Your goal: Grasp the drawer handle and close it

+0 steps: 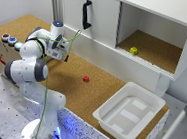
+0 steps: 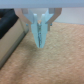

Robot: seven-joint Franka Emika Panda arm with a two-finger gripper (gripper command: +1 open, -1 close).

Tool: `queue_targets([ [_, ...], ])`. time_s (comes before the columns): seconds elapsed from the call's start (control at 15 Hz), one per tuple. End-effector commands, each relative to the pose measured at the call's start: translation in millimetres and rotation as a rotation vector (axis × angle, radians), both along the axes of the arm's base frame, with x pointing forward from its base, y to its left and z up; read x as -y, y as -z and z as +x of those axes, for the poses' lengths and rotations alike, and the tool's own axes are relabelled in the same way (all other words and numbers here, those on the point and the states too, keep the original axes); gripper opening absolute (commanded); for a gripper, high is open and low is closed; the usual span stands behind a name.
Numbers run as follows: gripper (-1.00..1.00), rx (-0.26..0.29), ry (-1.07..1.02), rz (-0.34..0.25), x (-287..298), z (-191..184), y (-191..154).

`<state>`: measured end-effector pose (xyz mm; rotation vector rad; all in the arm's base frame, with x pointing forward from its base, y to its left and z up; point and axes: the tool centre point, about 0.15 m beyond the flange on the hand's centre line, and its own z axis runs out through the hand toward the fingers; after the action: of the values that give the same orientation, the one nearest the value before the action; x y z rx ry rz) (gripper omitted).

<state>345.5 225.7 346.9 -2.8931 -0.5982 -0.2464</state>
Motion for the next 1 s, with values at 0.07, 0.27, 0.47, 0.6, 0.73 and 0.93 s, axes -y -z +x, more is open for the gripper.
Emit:
queue_targets([
  [0.07,1.00,0.013,0.090,-0.082,71.4,2.4,-33.1],
  [0.27,1.00,0.013,0.090,-0.082,71.4,2.4,-33.1],
  [0.47,1.00,0.013,0.090,-0.082,71.4,2.4,-33.1],
  [0.6,1.00,0.013,0.090,-0.082,71.4,2.4,-33.1],
  [0.73,1.00,0.013,0.090,-0.082,71.4,2.4,-33.1],
  [0.93,1.00,0.013,0.090,-0.082,71.4,2.4,-33.1],
])
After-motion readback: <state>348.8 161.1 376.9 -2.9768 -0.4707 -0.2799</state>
